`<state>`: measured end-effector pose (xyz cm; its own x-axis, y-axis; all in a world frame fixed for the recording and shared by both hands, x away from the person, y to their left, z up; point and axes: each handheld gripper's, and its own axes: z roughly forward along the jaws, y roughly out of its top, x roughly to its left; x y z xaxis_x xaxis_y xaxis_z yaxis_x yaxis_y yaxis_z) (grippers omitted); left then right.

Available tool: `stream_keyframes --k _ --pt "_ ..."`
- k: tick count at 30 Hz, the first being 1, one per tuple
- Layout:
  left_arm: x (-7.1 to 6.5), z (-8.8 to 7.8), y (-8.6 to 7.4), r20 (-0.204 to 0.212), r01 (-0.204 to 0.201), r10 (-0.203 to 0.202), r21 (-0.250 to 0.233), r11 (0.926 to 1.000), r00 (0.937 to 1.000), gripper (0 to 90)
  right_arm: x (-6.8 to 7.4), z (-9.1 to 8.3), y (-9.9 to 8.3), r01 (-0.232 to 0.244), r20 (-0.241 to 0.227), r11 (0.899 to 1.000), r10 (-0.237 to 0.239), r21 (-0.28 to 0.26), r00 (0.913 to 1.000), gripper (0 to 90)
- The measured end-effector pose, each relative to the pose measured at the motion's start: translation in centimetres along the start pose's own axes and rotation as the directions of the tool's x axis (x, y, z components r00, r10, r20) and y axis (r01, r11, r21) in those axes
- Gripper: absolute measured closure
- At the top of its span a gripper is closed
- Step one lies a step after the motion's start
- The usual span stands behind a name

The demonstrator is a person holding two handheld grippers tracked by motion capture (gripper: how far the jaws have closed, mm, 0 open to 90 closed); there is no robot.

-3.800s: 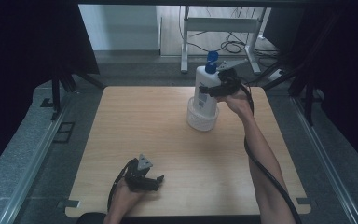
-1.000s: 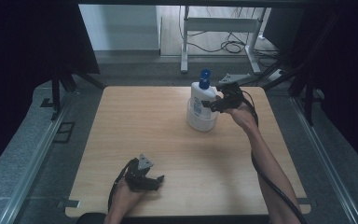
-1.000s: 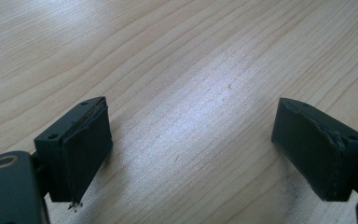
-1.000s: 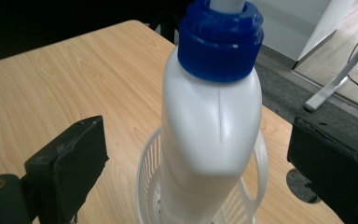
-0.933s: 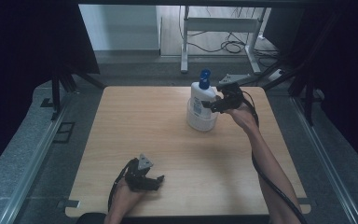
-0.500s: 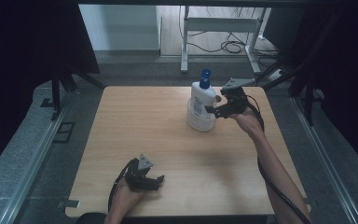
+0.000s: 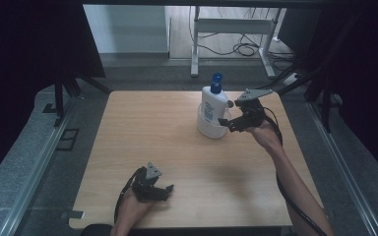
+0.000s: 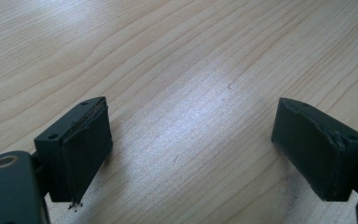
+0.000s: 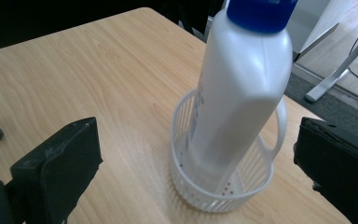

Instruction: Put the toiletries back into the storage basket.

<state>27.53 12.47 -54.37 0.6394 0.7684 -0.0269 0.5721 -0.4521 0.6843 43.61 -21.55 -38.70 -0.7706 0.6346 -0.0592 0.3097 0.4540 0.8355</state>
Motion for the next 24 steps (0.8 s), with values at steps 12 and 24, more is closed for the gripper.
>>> stream_keyframes --k 12,24 --pt "-0.1 0.0 0.0 0.000 0.003 -0.003 -0.001 1.0000 1.0000 11.5 1.1 -1.1 -2.1 -0.016 0.012 1.000 0.016 0.021 0.9998 1.2" --pt "-0.2 0.0 -0.1 0.000 0.005 -0.005 -0.003 1.0000 1.0000 11.5 1.7 -2.4 -3.5 -0.016 0.005 1.000 0.016 0.016 0.9999 1.2"
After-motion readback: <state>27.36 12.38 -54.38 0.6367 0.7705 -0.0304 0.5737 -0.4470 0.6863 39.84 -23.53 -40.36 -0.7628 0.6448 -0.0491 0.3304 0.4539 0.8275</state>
